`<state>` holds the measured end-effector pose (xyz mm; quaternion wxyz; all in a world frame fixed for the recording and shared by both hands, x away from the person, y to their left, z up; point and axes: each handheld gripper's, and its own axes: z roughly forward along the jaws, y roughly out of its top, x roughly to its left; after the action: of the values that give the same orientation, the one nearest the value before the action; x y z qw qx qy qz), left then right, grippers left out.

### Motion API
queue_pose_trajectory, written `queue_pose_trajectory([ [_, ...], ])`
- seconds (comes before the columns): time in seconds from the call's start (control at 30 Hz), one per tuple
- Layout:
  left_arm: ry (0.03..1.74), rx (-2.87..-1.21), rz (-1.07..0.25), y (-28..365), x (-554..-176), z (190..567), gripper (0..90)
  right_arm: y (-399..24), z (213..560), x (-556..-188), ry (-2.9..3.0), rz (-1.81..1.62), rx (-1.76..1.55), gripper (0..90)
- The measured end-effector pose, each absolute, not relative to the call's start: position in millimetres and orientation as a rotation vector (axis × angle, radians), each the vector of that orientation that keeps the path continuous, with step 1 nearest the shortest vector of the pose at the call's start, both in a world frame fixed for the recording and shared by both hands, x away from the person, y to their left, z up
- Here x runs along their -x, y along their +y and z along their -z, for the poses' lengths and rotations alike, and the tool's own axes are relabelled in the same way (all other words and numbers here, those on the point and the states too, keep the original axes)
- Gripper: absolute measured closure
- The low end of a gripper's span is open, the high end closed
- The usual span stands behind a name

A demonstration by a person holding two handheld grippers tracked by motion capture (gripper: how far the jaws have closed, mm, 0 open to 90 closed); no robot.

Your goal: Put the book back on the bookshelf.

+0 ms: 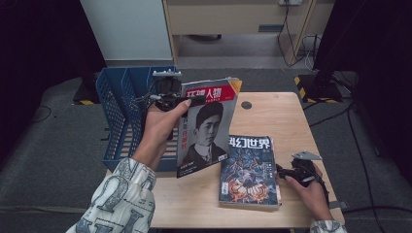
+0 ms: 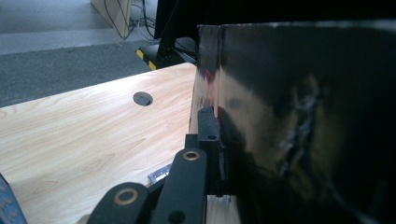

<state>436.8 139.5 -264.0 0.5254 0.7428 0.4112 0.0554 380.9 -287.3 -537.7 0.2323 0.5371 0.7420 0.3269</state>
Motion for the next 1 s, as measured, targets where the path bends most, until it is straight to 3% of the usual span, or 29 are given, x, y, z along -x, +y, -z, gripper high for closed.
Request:
queue_pose_trajectory([
  [0.43, 1.0, -1.752, -0.158, 162.2, -433.1, 253.4, 86.1, -286.2, 537.5, -379.8, 2.031, -0.894, -1.492, 18.4],
  [1.0, 1.057, -1.696, -0.231, 226.2, -422.5, 239.7, 86.0, -285.8, 538.0, -379.5, 2.02, -0.891, -1.489, 18.4],
])
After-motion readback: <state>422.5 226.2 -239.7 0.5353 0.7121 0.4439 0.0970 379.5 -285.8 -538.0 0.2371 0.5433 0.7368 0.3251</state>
